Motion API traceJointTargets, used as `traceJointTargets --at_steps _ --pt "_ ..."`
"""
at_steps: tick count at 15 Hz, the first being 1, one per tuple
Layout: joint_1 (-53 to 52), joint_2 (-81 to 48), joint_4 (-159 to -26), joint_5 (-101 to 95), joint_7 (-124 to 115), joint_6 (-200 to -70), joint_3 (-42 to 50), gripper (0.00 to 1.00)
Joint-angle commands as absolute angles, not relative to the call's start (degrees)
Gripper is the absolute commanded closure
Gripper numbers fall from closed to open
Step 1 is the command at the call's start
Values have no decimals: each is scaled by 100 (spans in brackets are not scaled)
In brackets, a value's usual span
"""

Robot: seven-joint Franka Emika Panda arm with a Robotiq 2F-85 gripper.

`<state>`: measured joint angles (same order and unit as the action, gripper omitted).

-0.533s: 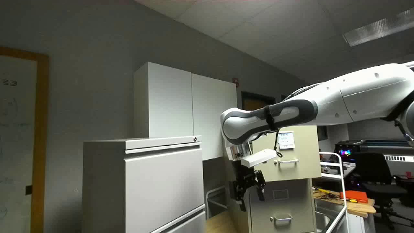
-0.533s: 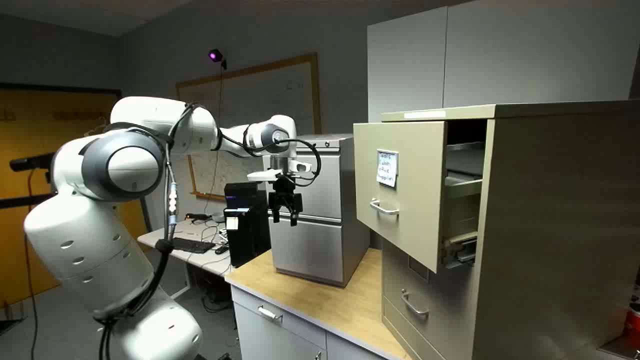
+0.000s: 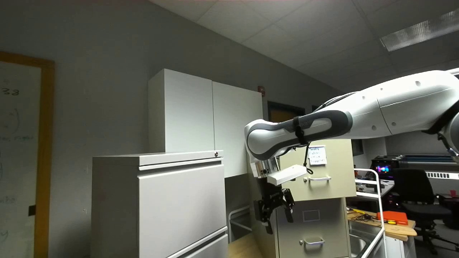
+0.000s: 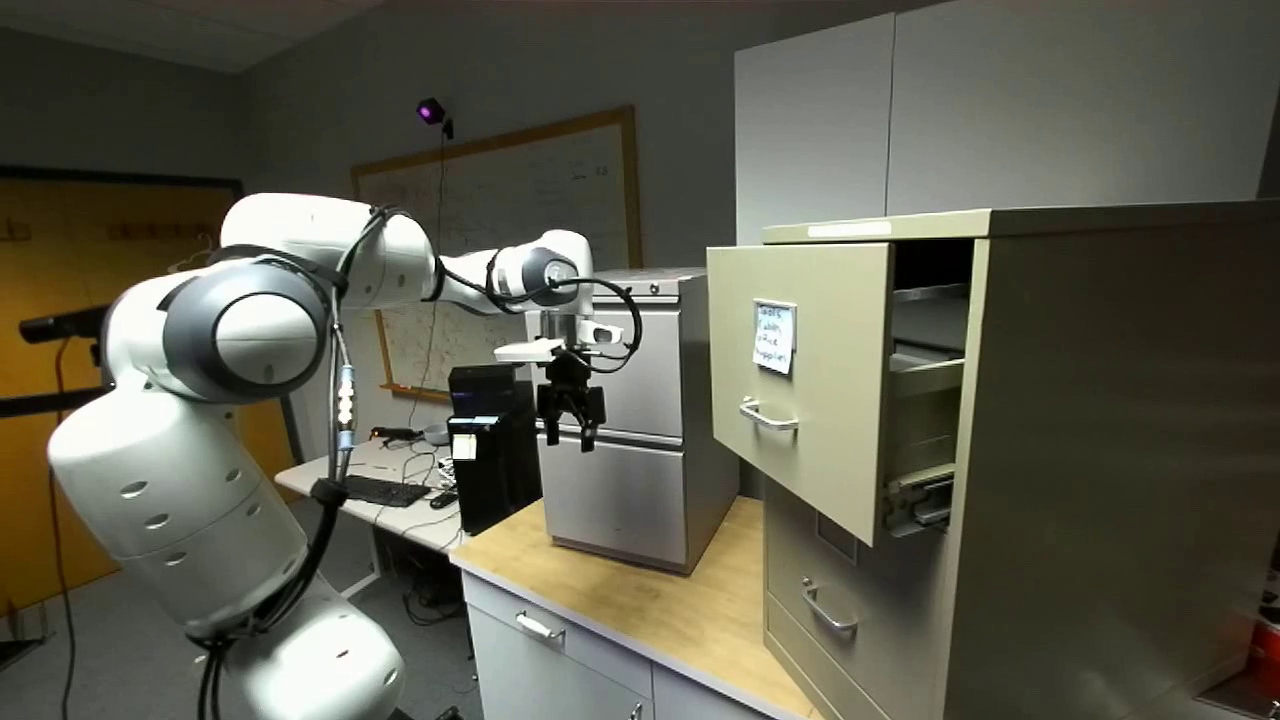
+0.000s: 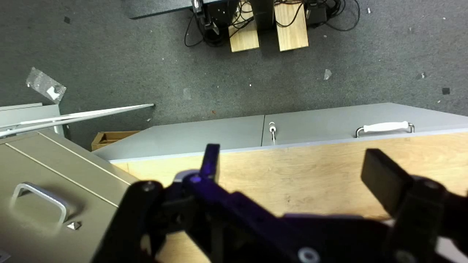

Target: Close the top drawer of the cabinet to the right

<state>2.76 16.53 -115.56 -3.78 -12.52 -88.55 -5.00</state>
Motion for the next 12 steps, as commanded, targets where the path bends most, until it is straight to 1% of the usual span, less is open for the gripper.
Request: traceJointTargets --at_steps 1,12 --pt "180 1646 -11544 -398 -1270 -8843 -417 0" --pt "199 1608 -11516 -533 -1524 -8873 -483 0"
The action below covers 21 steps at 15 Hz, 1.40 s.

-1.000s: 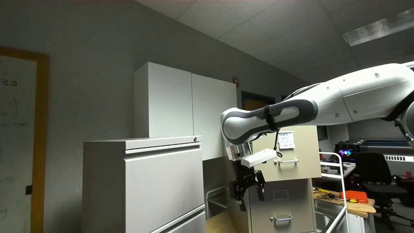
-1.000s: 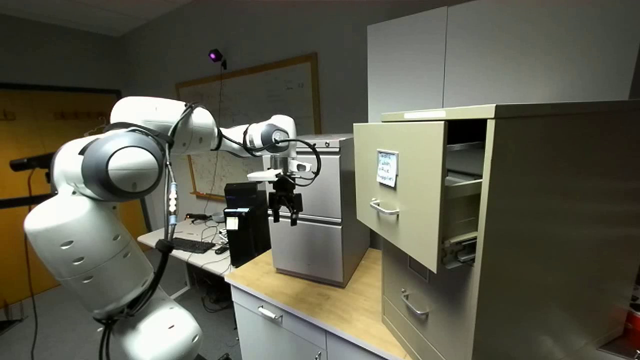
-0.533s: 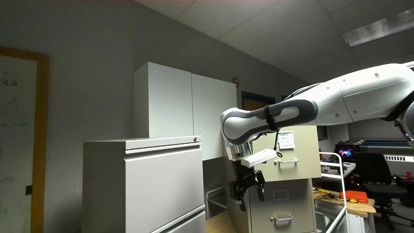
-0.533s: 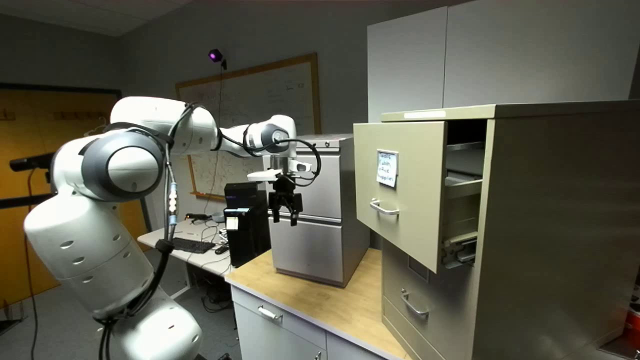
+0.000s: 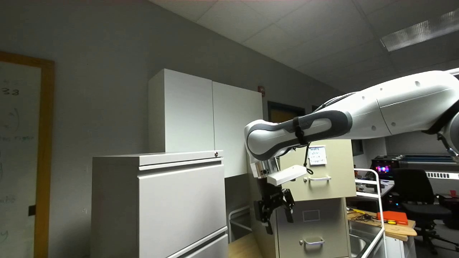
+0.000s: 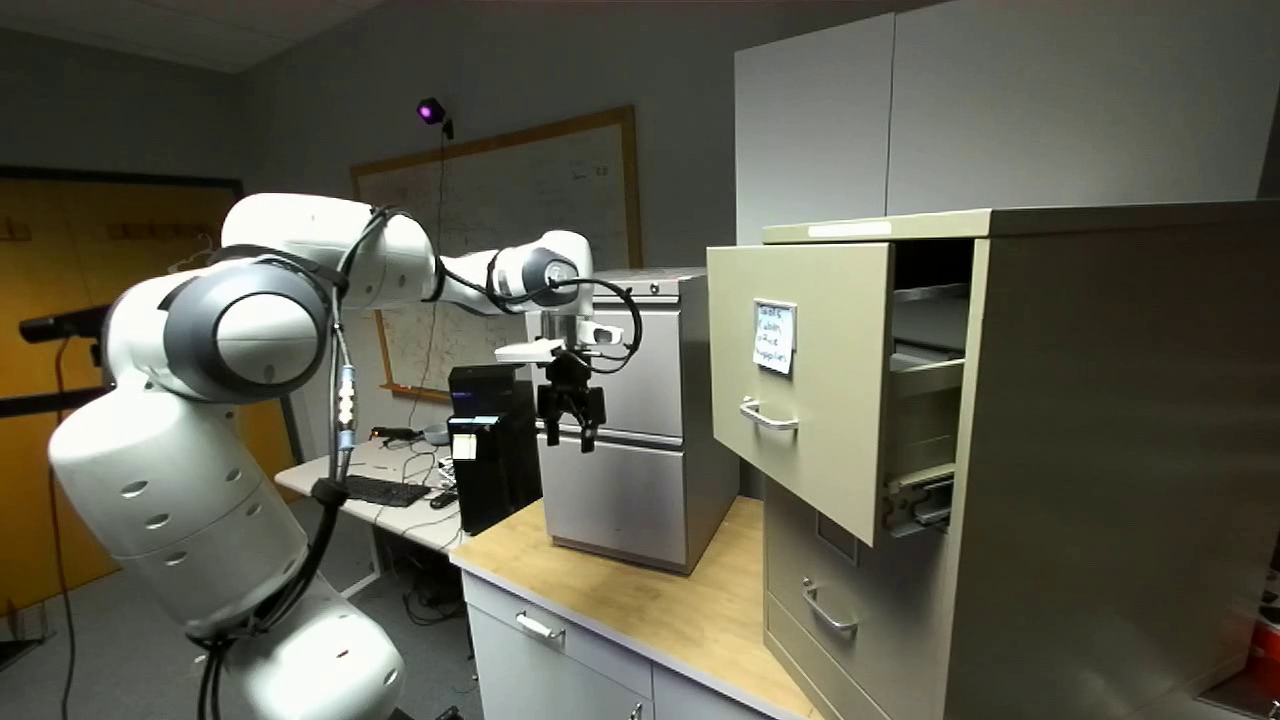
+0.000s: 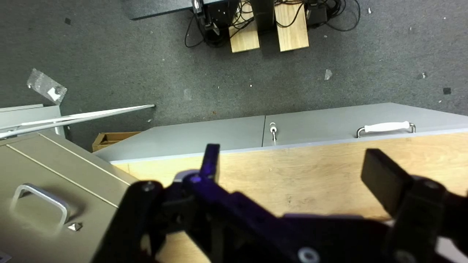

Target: Close the top drawer of the cabinet to the right

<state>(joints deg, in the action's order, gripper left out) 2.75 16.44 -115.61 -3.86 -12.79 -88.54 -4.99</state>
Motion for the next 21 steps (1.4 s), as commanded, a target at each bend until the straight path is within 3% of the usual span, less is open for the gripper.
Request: traceJointTargets --at_steps 1,4,5,6,16,21 --pt "196 1592 -11484 -606 -1640 -8889 -514 0" --pt "189 1620 -11440 -971 -2020 -9067 -611 0" --pt "204 1648 -11444 -1090 -2193 -9164 -629 25" --pt "223 1666 -11453 -1216 -2366 -9272 -641 25" --pt "877 2164 -11674 -1901 -4150 -10446 -174 100" --pt "1275 2405 -11662 -2129 -4968 -11101 -31 100"
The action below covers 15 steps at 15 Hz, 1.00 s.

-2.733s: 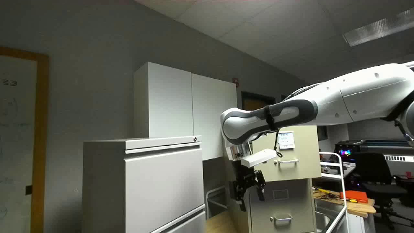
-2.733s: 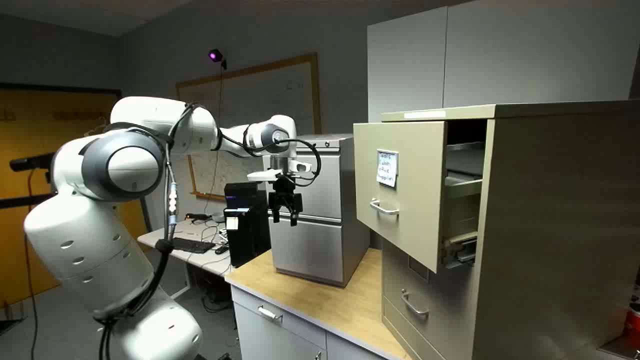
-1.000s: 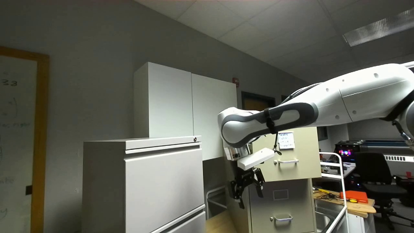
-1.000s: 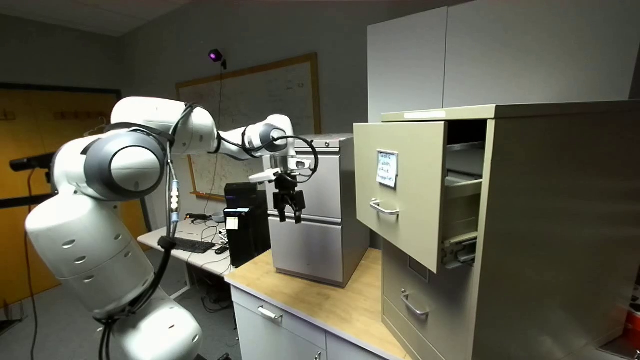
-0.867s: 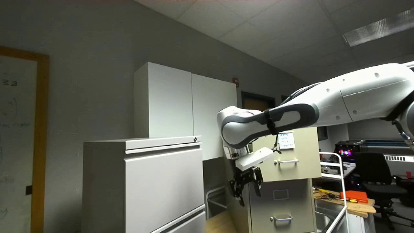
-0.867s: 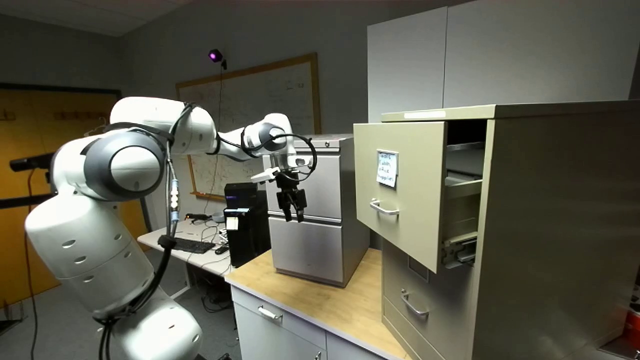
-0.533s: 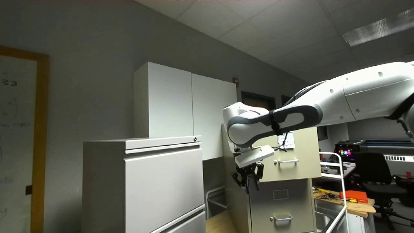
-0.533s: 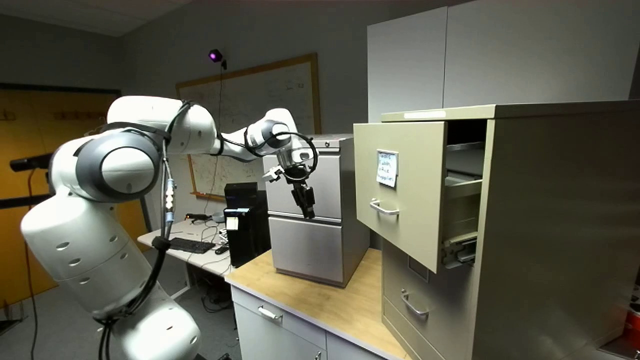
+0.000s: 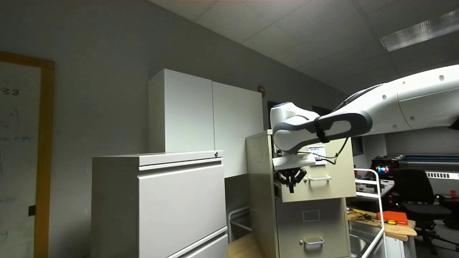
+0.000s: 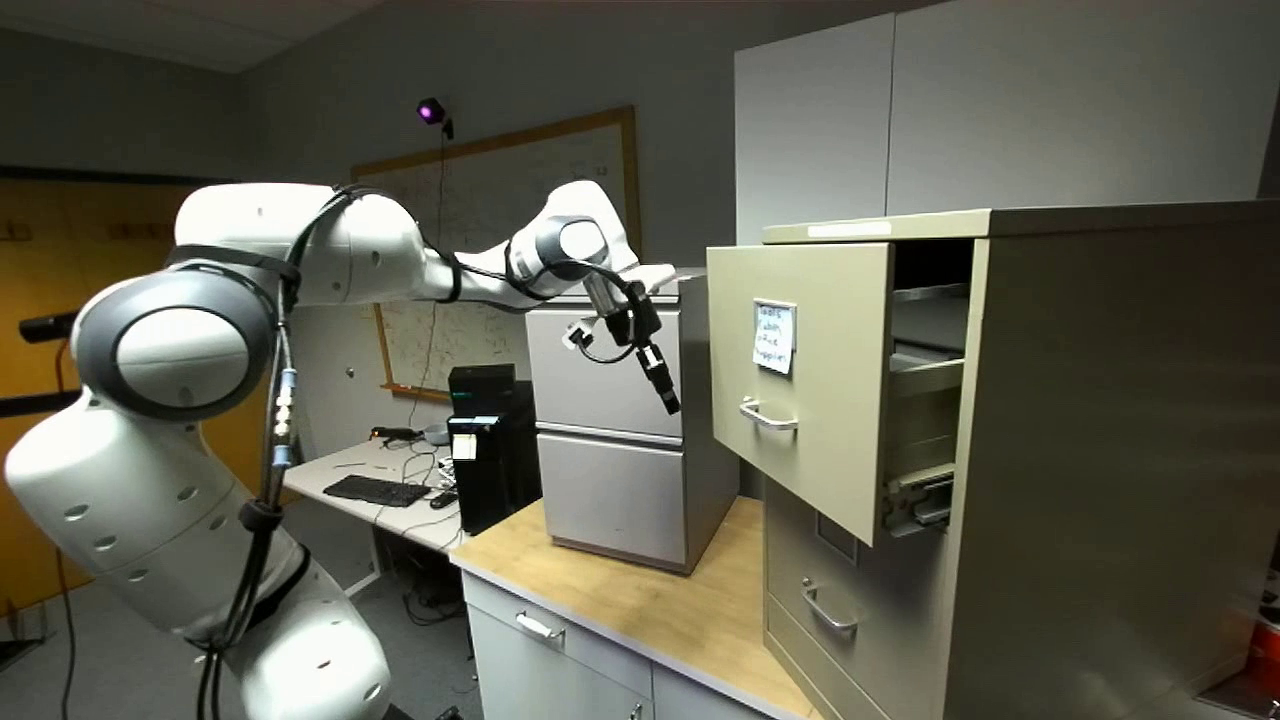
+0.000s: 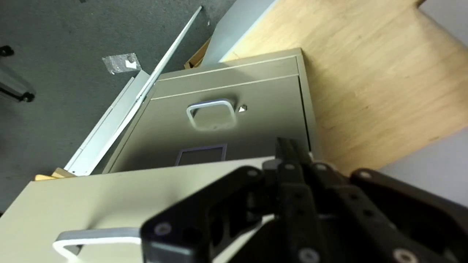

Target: Close the top drawer of the cabinet to the right

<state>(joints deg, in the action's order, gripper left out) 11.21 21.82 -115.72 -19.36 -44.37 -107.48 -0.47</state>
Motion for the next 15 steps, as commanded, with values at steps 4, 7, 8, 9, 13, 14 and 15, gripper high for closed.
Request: traceJointTargets --at_steps 4,7,8,9,13,14,15 --pt "1544 2488 -11684 -2736 -5776 -11901 -157 100" --pt "1737 2405 -11715 -3607 -6580 -12478 -344 100" --pt "1782 2369 -11758 -3973 -6842 -12618 -417 100" --pt "1767 2340 -11816 -4298 -7079 -12590 -484 100" --pt "1536 2080 -11932 -5654 -7742 -12358 -617 100" --pt "1467 2000 -11940 -5943 -7823 -12305 -610 100" --pt "1390 1880 -11899 -6209 -7858 -12233 -587 100"
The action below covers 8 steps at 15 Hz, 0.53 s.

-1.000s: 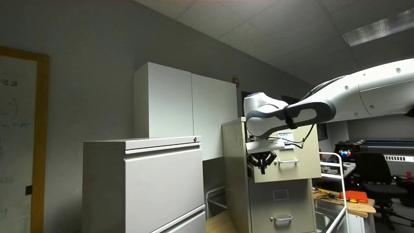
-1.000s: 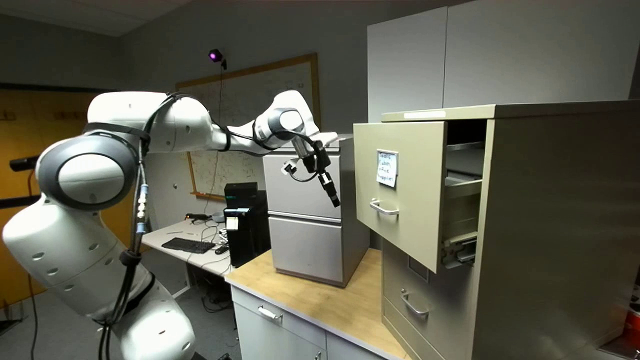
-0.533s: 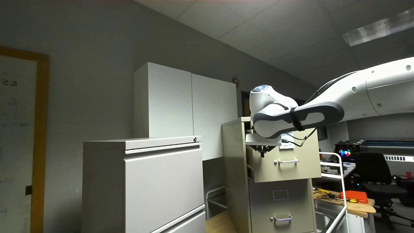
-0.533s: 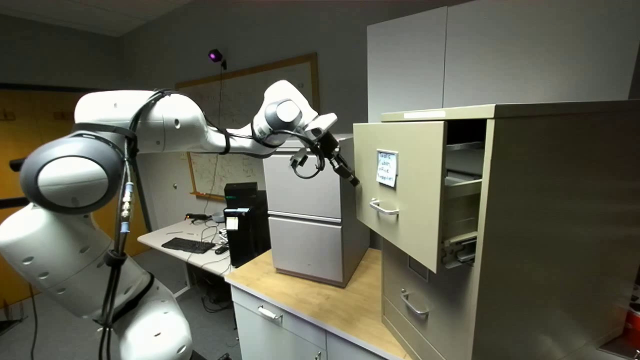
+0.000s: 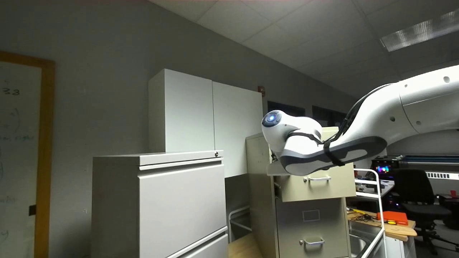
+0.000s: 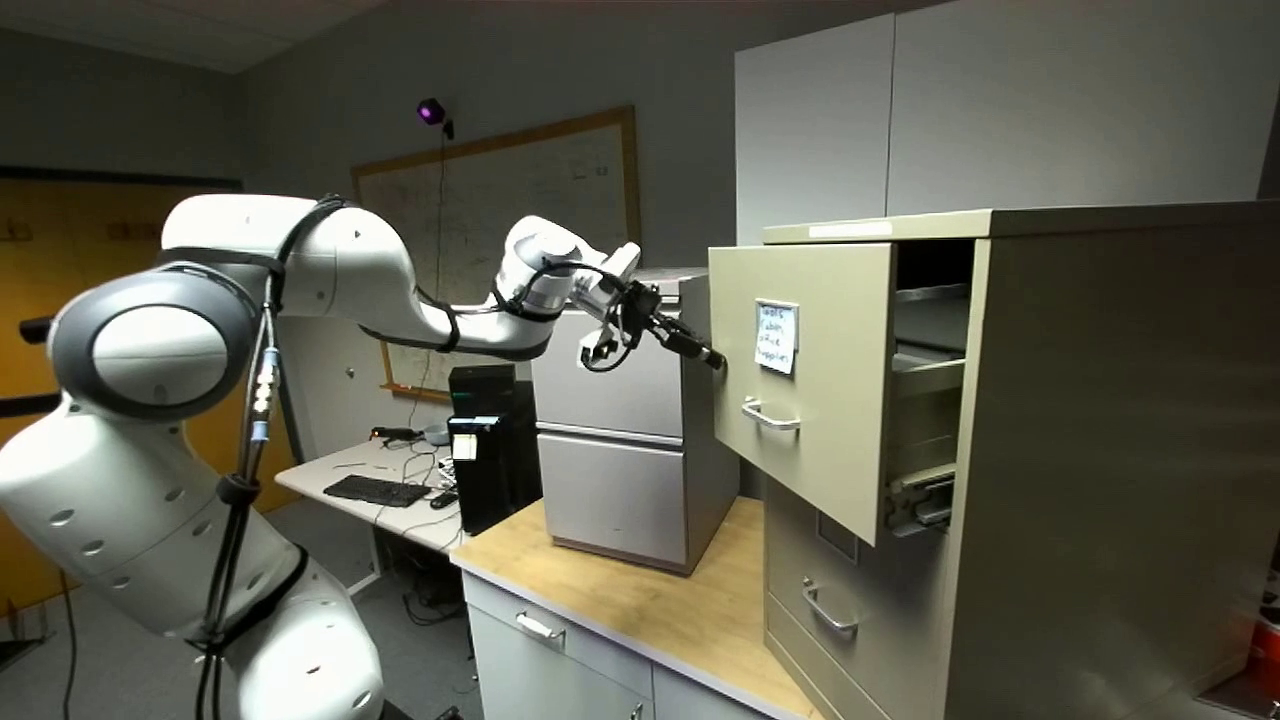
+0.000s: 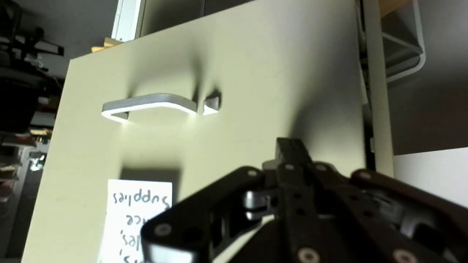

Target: Close the top drawer of the cabinet to the right

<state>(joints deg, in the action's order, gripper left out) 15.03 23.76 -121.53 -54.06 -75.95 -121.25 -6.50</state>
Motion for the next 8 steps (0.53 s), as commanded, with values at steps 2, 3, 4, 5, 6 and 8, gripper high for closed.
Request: traceJointTargets --at_steps 2,3,4,5,6,8 --pt "1225 1677 -11802 -6648 -7887 -12126 -482 100" --pt "1143 1604 -11758 -6801 -7874 -12067 -424 100" --pt "1075 1512 -11701 -6940 -7843 -12041 -354 100" --pt "1018 1443 -11661 -7066 -7844 -12018 -291 100" --pt "965 1377 -11614 -7156 -7839 -12038 -213 100" --pt "876 1241 -11491 -7274 -7815 -12095 -56 100"
